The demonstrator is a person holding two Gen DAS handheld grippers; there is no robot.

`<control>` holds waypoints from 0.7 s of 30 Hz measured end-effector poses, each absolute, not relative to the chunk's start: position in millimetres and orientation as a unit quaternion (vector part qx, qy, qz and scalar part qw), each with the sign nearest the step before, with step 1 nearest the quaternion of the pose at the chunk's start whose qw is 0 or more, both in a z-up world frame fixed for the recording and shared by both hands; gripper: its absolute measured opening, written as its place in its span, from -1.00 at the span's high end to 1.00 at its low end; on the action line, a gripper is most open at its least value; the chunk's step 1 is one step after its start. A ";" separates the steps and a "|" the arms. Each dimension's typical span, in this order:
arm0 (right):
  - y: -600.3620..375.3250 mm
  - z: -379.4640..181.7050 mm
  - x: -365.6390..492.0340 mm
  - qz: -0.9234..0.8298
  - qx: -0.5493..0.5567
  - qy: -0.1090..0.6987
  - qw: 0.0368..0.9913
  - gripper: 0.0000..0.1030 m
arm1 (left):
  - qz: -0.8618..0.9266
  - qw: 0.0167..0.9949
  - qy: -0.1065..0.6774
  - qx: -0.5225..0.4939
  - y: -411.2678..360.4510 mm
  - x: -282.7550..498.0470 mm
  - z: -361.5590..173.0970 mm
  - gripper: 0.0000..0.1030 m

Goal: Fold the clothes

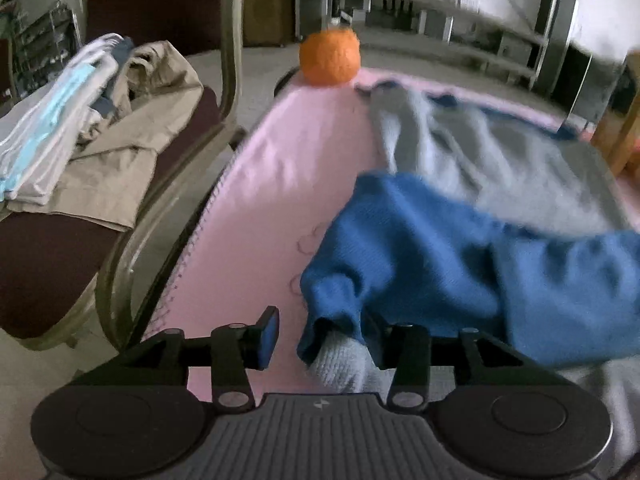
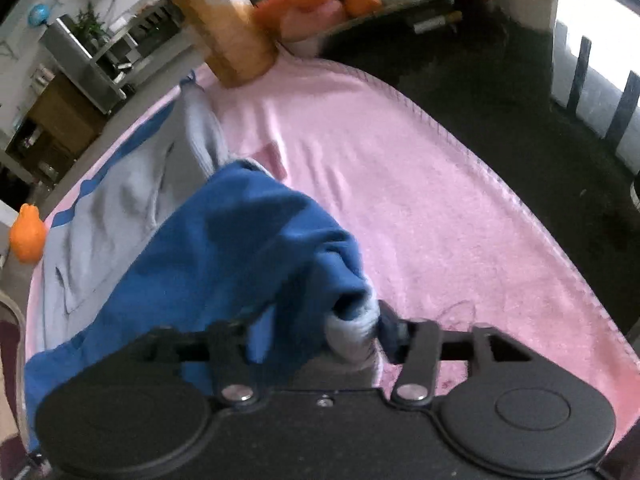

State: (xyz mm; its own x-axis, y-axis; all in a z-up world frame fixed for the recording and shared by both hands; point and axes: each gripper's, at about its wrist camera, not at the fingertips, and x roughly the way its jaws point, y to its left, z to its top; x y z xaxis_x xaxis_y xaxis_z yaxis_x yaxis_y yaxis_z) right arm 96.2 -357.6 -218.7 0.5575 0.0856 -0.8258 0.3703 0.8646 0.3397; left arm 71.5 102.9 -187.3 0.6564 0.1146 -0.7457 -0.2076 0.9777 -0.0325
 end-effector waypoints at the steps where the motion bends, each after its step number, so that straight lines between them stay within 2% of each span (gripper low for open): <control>1: -358.1 -208.3 88.9 -0.081 0.250 0.440 0.858 -0.12 | 0.083 0.914 0.393 -0.061 105.3 74.3 -176.2 0.11; 2: -359.6 -198.3 81.8 -0.076 0.262 0.417 0.867 -0.16 | 0.078 0.919 0.382 -0.065 107.7 77.1 -165.2 0.10; 5: -357.1 -162.7 77.0 -0.029 0.298 0.371 0.879 -0.20 | 0.061 0.933 0.347 -0.076 114.9 85.7 -132.1 -0.11; 7: -352.4 -138.0 79.6 0.008 0.312 0.347 0.884 -0.20 | 0.050 0.941 0.323 -0.083 119.7 91.3 -110.0 -0.42; 10: -335.3 -101.6 110.9 0.064 0.292 0.337 0.892 -0.21 | 0.044 0.936 0.333 -0.107 126.0 142.9 -110.0 -0.64; 13: -326.2 -86.6 170.7 0.091 0.295 0.340 0.888 -0.22 | 0.047 0.916 0.372 -0.140 136.8 209.5 -139.5 -0.66; 15: -326.1 -95.4 220.0 0.078 0.289 0.342 0.891 -0.22 | 0.049 0.902 0.397 -0.161 144.0 253.9 -159.2 -0.64; 18: -333.0 -127.7 290.4 0.041 0.289 0.352 0.889 -0.13 | 0.052 0.879 0.433 -0.194 154.8 320.5 -188.7 -0.51; 19: -334.5 -141.7 311.4 0.032 0.287 0.357 0.888 0.00 | 0.050 0.871 0.445 -0.201 156.2 339.6 -200.6 -0.51; 21: -335.2 -172.0 349.7 0.013 0.278 0.373 0.885 0.03 | 0.035 0.866 0.456 -0.202 151.4 365.0 -223.9 -0.57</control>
